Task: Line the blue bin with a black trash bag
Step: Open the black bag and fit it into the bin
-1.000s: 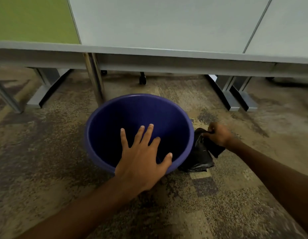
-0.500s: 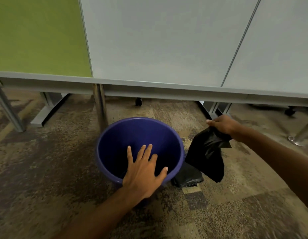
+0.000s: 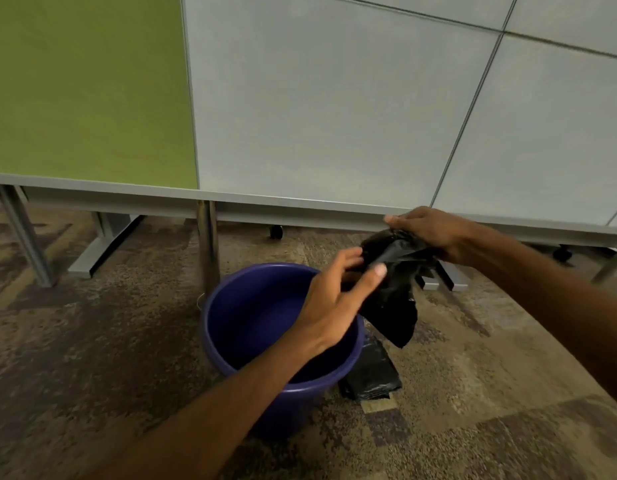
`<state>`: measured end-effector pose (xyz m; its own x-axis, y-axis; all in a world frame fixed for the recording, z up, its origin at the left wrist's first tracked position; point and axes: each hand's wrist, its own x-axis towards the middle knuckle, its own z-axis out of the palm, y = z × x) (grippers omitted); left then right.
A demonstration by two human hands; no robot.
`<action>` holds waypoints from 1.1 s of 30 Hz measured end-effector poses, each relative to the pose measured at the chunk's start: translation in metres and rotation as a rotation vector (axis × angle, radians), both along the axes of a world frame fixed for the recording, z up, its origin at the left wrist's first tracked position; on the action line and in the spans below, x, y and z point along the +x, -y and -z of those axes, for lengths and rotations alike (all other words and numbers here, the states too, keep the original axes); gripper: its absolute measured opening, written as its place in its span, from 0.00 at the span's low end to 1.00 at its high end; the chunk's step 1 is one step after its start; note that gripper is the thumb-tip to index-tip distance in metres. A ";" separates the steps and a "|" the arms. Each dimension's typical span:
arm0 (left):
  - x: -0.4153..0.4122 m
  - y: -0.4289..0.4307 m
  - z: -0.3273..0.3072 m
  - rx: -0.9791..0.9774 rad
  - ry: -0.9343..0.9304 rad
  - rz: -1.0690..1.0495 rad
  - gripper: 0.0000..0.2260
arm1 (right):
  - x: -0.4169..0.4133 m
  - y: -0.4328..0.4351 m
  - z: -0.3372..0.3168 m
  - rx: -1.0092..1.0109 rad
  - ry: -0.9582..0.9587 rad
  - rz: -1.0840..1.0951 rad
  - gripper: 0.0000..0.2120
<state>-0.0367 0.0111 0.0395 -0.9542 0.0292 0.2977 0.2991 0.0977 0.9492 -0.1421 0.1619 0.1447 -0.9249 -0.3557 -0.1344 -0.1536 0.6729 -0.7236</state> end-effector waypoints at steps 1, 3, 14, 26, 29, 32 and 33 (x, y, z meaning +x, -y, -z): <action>-0.002 0.003 -0.012 0.099 0.008 -0.002 0.29 | 0.005 0.010 -0.005 -0.016 -0.002 -0.024 0.19; -0.006 0.012 -0.031 0.150 -0.005 -0.044 0.25 | 0.012 0.027 -0.010 -0.051 -0.011 -0.058 0.20; 0.006 0.073 -0.034 0.189 0.044 -0.471 0.11 | 0.015 0.054 -0.011 -0.463 0.325 -0.205 0.20; 0.005 0.106 -0.036 0.121 0.215 -0.558 0.16 | 0.022 0.048 -0.036 -0.051 -0.185 -0.367 0.10; 0.001 0.116 -0.050 -0.012 0.197 -0.540 0.15 | 0.021 0.055 -0.042 -0.089 -0.278 -0.270 0.09; -0.001 0.122 -0.062 -0.113 0.138 -0.524 0.16 | 0.021 0.059 -0.052 -0.137 -0.327 -0.200 0.12; 0.000 0.123 -0.068 -0.120 0.120 -0.506 0.16 | 0.022 0.061 -0.054 -0.147 -0.325 -0.194 0.11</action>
<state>-0.0372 -0.1117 0.1073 -0.8849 -0.4163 0.2089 0.0767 0.3122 0.9469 -0.1200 0.1012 0.1991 -0.8246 -0.5217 0.2186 -0.5040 0.5021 -0.7028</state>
